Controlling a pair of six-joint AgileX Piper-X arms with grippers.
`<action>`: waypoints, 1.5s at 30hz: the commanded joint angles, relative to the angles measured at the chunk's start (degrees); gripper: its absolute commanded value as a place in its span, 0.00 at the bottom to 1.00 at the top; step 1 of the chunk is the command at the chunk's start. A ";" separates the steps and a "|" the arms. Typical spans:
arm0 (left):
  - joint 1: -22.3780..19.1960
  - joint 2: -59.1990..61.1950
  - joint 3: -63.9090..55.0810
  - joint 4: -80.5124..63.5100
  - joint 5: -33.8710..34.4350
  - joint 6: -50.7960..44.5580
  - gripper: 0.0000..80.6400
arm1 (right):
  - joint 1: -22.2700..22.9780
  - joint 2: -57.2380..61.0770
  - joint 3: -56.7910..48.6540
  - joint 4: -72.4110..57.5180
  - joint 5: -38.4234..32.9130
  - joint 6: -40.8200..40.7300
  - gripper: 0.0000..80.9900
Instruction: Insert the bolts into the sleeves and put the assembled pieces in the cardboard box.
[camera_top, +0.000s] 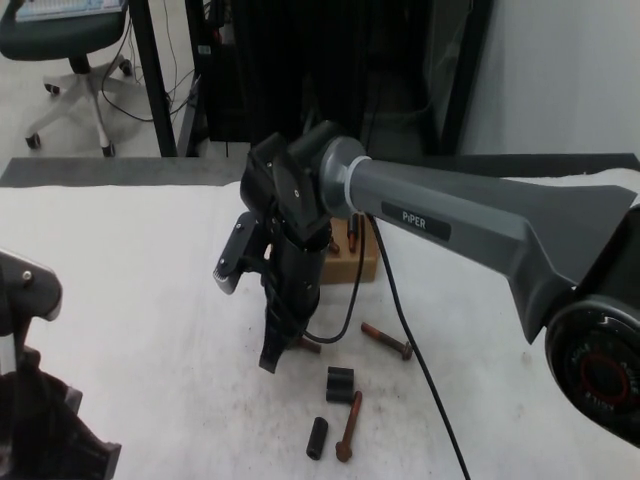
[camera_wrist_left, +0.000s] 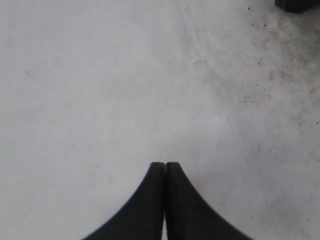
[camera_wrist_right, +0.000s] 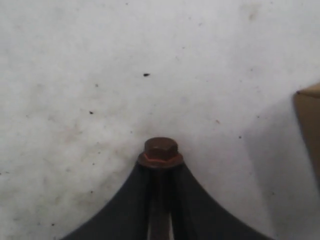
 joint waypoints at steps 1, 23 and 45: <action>-0.21 -0.69 -0.73 0.16 -0.13 0.23 0.00 | 0.04 -0.48 0.10 1.08 -0.78 5.26 0.01; -4.09 9.99 -2.74 -16.56 33.28 -14.09 0.01 | -17.55 -21.76 0.10 21.96 -4.28 13.13 0.01; -27.20 51.75 -24.81 -7.48 12.62 -12.85 0.30 | -23.27 -28.14 2.63 25.79 -4.16 17.69 0.01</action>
